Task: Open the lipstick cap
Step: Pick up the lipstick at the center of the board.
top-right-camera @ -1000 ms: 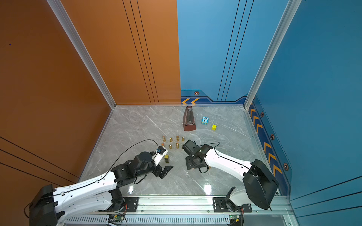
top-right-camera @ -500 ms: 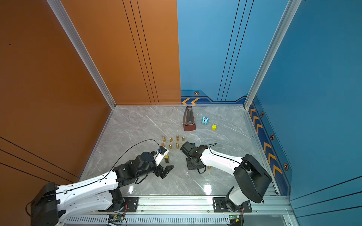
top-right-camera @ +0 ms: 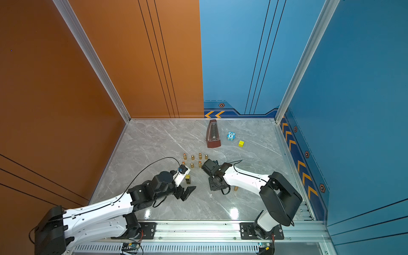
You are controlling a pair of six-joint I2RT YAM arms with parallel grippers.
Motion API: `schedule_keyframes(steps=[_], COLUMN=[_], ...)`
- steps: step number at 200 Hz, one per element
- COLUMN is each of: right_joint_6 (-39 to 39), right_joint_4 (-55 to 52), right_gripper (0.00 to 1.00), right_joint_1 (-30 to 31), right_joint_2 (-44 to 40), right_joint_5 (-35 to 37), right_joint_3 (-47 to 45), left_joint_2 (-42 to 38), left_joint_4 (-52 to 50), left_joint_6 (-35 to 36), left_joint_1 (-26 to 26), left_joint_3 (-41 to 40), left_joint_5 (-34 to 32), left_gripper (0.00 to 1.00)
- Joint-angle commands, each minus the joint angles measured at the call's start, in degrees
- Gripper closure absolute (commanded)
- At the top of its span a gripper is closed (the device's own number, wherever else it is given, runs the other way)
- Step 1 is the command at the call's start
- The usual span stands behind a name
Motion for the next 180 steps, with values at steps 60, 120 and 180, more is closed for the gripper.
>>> schedule_keyframes(steps=[60, 120, 180], right_joint_6=[-2.1, -5.4, -7.1], right_joint_4=[-0.2, -1.0, -2.2], right_gripper=[0.85, 0.85, 0.85], right_joint_1=[-2.3, -6.6, -7.1], right_joint_2=[-3.5, -8.8, -11.8], right_joint_5=[-5.1, -17.8, -29.2], right_joint_3=[1.3, 4.3, 8.6], left_joint_2=[-1.1, -1.4, 1.5], left_joint_4=[0.9, 2.4, 8.2], left_joint_6=[2.4, 4.9, 6.0], left_joint_1=[-0.2, 0.5, 1.1], left_joint_3=[1.0, 1.6, 1.6], left_joint_5=[-1.5, 0.4, 6.1], left_gripper=[0.01, 0.01, 0.06])
